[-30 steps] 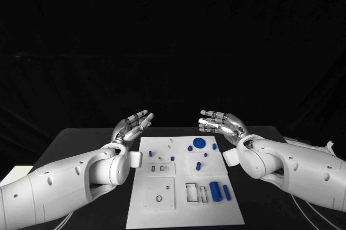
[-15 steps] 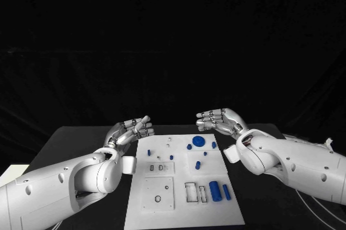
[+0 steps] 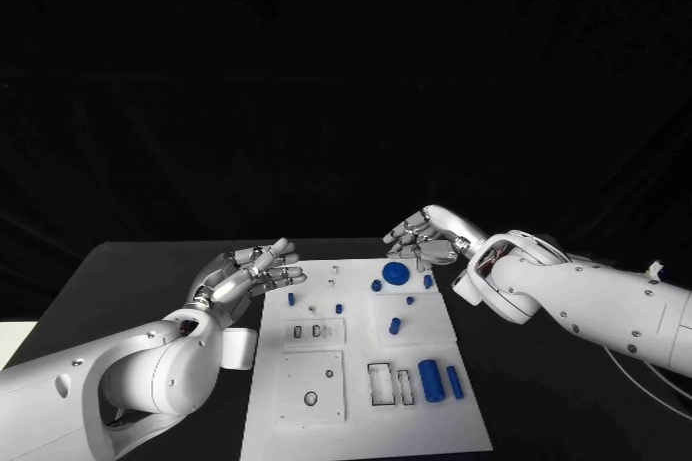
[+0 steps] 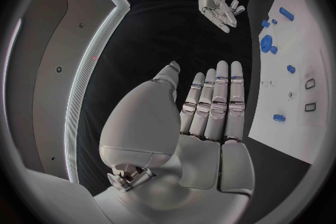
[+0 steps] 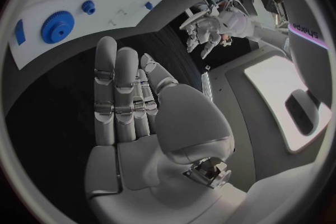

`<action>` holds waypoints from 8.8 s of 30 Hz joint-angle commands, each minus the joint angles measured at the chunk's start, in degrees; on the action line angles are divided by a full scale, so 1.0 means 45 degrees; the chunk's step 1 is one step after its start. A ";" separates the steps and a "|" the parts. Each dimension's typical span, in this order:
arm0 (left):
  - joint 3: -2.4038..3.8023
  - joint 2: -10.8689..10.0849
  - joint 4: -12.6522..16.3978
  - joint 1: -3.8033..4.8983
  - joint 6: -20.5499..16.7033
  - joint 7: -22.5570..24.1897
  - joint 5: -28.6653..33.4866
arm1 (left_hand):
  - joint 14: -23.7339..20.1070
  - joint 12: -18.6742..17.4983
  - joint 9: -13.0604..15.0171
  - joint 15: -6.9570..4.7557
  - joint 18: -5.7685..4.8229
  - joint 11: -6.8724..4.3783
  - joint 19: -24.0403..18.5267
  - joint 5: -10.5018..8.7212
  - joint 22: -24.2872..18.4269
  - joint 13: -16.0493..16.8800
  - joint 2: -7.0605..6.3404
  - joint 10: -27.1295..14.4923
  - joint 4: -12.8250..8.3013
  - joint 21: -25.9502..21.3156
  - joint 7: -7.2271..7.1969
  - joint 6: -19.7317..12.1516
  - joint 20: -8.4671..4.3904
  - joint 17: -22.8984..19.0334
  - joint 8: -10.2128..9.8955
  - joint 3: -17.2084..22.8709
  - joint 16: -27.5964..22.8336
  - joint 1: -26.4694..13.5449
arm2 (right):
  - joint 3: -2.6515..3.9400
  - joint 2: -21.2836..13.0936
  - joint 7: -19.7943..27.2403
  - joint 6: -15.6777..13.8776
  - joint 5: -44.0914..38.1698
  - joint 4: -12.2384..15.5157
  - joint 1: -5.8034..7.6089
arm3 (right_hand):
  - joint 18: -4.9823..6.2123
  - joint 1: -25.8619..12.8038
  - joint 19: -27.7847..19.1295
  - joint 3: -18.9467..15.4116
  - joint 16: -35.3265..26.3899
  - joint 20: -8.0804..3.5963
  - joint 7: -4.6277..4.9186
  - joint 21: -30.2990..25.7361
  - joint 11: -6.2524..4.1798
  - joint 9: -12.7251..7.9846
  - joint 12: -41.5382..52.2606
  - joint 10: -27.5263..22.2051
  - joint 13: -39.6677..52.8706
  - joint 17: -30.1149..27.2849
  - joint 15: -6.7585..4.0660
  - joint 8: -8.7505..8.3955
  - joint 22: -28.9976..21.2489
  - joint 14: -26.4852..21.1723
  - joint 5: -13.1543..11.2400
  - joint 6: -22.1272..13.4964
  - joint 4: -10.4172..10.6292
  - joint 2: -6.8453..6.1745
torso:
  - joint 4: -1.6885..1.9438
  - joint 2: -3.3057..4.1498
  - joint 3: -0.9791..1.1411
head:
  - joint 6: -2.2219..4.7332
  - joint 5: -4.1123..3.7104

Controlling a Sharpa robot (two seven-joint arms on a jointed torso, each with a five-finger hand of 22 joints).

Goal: Assemble the parts on the task board

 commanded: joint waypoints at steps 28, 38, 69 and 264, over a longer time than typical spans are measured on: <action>0.0181 -0.0817 0.1721 0.0299 0.0302 -0.0376 0.0161 | -0.0182 -0.0225 -0.0020 0.0027 0.0107 0.0069 -0.0106 -0.0059 -0.0102 -0.0005 -0.0043 -0.0001 -0.0097 -0.0171 0.0101 0.0061 0.0079 -0.0052 -0.0216 -0.0112 -0.0221 -0.0063 | 0.0090 0.0500 -0.4645 0.3256 -0.7522 0.0361 0.0567 | -0.0994 -0.0788 0.0696 0.0783 0.5606 0.0282 -0.0194 0.7614 0.0153 0.0027 -0.0023 -0.1250 0.0079 0.5997 0.0178 -0.0042 0.8765 0.0622 -0.0194 0.0052 0.0334 -0.0725 | 0.0504 0.1102 -0.0123 | 0.0433 -0.0306; 0.0187 -0.0861 0.1792 0.0356 0.0300 -0.0420 0.0161 | -0.0201 -0.0274 -0.0022 0.0045 0.0104 0.0091 -0.0118 -0.0053 -0.0126 -0.0007 -0.0029 -0.0035 -0.0129 -0.0197 0.0125 0.0041 0.0094 -0.0060 -0.0257 -0.0112 -0.0267 -0.0049 | 0.0089 0.0670 -0.4628 0.3578 -0.7805 0.0285 0.0564 | -0.0996 -0.0743 0.0648 0.0939 0.5638 0.0302 -0.0181 0.7740 0.0132 0.0027 0.0044 -0.1109 0.0075 0.5975 0.0173 -0.0046 0.8886 0.0602 -0.0178 0.0063 0.0375 -0.0660 | 0.0601 0.1208 -0.0151 | 0.0362 -0.0245; 0.0190 -0.0882 0.1771 0.0400 0.0324 -0.0603 0.0162 | -0.0227 -0.0332 -0.0024 0.0067 0.0103 0.0122 -0.0139 -0.0050 -0.0158 -0.0009 -0.0007 -0.0084 -0.0171 -0.0232 0.0164 0.0008 0.0114 -0.0070 -0.0310 -0.0109 -0.0325 -0.0029 | 0.0088 0.0893 -0.4469 0.3692 -0.7833 0.0036 0.0542 | -0.1019 -0.0669 0.0444 0.2877 0.5821 0.0187 -0.0348 0.8248 -0.0075 0.0218 0.0015 -0.0163 -0.0020 0.5910 0.0016 0.0070 0.9371 0.0551 -0.0620 0.1148 0.0951 -0.0336 | 0.0759 0.1350 -0.0233 | 0.0363 -0.0455; 0.0181 -0.0858 0.1430 0.0504 0.0720 -0.0839 0.0334 | -0.0215 -0.0398 -0.0023 0.0100 0.0110 0.0170 -0.0149 -0.0040 -0.0231 -0.0008 0.0068 -0.0217 -0.0335 -0.0295 0.0211 -0.0085 0.0149 -0.0074 -0.0392 -0.0041 -0.0433 0.0099 | 0.0339 0.1199 -0.7582 0.0885 -0.9503 0.1952 0.0354 | -0.1749 0.1174 0.1797 0.1205 0.8065 -0.0174 -0.0612 1.0663 -0.0618 0.0324 1.8879 0.3632 1.8861 1.0638 -0.0375 0.1113 1.3482 0.1223 0.0192 0.0240 0.5864 -0.1781 | 0.0704 0.1479 -0.0295 | 0.0330 -0.0298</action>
